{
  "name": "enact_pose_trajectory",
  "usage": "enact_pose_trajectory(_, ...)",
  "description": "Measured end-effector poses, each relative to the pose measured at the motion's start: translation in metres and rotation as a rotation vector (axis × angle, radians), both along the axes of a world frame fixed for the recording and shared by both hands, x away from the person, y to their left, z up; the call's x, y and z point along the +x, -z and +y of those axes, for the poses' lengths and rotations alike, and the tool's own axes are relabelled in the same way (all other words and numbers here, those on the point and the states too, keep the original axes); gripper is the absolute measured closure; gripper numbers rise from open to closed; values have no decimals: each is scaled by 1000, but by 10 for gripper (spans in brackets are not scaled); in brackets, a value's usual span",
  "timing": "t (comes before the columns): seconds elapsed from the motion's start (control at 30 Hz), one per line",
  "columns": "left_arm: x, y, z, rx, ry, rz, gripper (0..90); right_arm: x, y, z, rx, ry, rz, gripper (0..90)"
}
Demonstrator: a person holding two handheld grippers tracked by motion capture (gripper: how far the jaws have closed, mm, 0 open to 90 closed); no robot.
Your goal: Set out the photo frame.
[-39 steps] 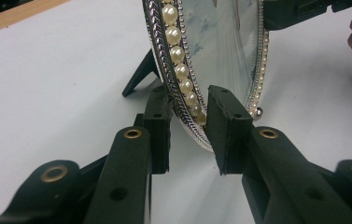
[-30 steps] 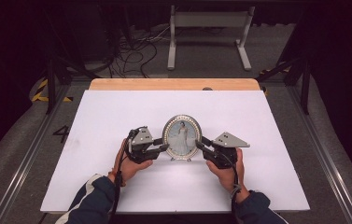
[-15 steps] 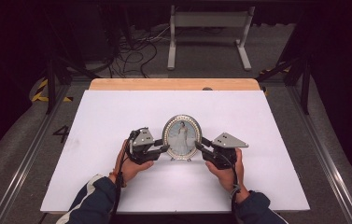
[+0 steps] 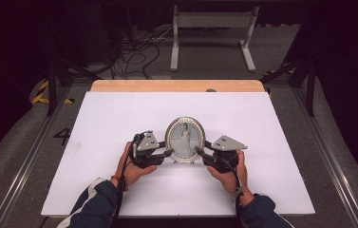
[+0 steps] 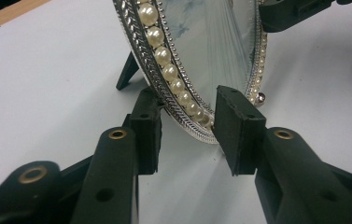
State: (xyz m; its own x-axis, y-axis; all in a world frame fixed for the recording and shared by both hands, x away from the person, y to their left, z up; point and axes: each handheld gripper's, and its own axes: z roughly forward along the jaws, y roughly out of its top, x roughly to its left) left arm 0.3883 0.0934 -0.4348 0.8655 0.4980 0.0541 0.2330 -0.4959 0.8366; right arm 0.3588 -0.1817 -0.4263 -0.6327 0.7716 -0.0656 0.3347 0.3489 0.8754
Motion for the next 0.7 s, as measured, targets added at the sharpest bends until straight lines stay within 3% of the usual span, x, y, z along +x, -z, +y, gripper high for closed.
enact_pose_trajectory(0.17, -4, -1, -4, 43, 5, -33, 535, 2, 1, -1, -1, 3, 14, 455)
enact_pose_trajectory(0.3, -5, -1, -5, 48, -5, -39, 456, 3, 1, -1, -2, 4, 17, 380)
enact_pose_trajectory(0.33, -5, 0, -5, 48, -12, -43, 398, 2, 1, -1, -3, 11, 15, 355)
enact_pose_trajectory(0.47, -5, 0, -6, 57, -25, -42, 267, 3, 3, 1, -13, 7, 23, 297)
enact_pose_trajectory(0.7, -4, 2, -6, 43, -45, -27, 159, 4, 6, 4, -33, -15, 33, 249)
